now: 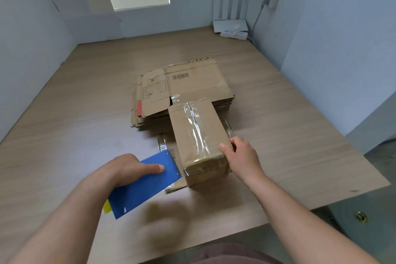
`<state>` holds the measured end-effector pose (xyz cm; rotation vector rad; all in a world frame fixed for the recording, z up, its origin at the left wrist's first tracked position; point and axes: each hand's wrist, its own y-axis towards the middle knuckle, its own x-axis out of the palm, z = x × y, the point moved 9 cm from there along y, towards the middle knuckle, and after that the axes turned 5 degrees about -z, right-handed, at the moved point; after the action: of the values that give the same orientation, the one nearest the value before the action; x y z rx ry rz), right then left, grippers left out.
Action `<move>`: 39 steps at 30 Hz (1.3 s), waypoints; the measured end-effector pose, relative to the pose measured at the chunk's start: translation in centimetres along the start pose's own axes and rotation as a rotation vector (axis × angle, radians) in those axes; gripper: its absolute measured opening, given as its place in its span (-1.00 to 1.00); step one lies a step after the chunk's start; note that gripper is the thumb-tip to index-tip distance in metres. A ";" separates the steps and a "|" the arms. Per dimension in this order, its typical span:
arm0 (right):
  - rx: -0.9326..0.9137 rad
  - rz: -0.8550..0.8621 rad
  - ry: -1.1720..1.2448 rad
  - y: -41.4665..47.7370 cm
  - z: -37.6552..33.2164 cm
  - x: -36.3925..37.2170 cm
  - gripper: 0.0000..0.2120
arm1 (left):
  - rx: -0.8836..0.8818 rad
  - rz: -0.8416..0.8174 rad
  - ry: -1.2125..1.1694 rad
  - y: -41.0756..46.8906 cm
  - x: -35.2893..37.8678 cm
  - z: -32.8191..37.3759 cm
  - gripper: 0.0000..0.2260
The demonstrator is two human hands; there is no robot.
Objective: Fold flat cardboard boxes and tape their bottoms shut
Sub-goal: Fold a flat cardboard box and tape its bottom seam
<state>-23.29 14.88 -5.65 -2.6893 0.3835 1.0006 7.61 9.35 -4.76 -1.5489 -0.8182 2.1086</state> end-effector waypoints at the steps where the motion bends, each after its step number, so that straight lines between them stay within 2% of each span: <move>1: -0.019 -0.014 0.000 0.0 -0.5 0.4 -0.77 | -0.025 0.012 -0.019 -0.2 0.0 -0.7 -0.44; 8: -0.021 -0.030 -0.006 0.2 -0.8 0.5 -0.79 | -0.056 0.151 0.246 -0.9 -1.2 2.6 -0.53; 11: -0.004 -0.035 0.014 0.2 -0.9 0.4 -0.78 | -0.059 0.316 0.620 -1.9 -0.9 3.3 -0.71; 13: -0.001 -0.041 0.020 0.2 -0.7 0.4 -0.78 | -0.115 0.319 0.687 -1.9 0.4 1.5 -0.70; 15: 0.009 -0.050 0.006 0.3 -0.4 0.5 -0.78 | -0.170 0.301 0.559 -1.6 1.0 -0.9 -0.65; 20: 0.009 -0.052 -0.027 0.7 -0.6 0.7 -0.78 | -0.166 0.404 0.306 -0.6 2.2 -3.2 -0.56; 25: -0.001 -0.053 -0.049 0.6 -0.7 0.7 -0.75 | -0.153 0.401 0.181 0.1 4.4 -5.0 -0.59; 27: -0.008 -0.048 -0.054 0.6 -0.8 0.6 -0.75 | -0.153 0.479 0.198 -0.7 3.8 -4.3 -0.58; 28: -0.012 -0.045 -0.054 0.6 -0.8 0.6 -0.75 | -0.090 0.565 0.159 -1.5 3.2 -3.0 -0.59; 30: -0.017 -0.040 -0.059 0.5 -0.8 0.6 -0.72 | 0.189 0.679 -0.087 -3.4 3.1 1.0 -0.61; 31: -0.017 -0.039 -0.069 0.4 -0.9 0.6 -0.70 | 0.323 0.635 -0.258 -4.0 3.7 3.2 -0.60; 33: 0.002 -0.037 -0.104 0.4 -1.1 0.7 -0.62 | 0.434 0.445 -0.497 -3.9 5.5 6.8 -0.51; 36: 0.093 -0.013 -0.194 0.2 -1.5 0.8 -0.32 | 0.390 0.273 -0.658 -2.5 7.5 9.1 -0.47; 39: 0.143 -0.014 -0.348 -0.5 -2.6 1.8 -0.08 | 0.282 0.237 -0.688 -1.6 8.3 9.1 -0.44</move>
<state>-20.23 14.25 -4.89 -2.3297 0.3496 1.3508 -3.67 13.73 -7.68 -0.7978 -0.5082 2.8380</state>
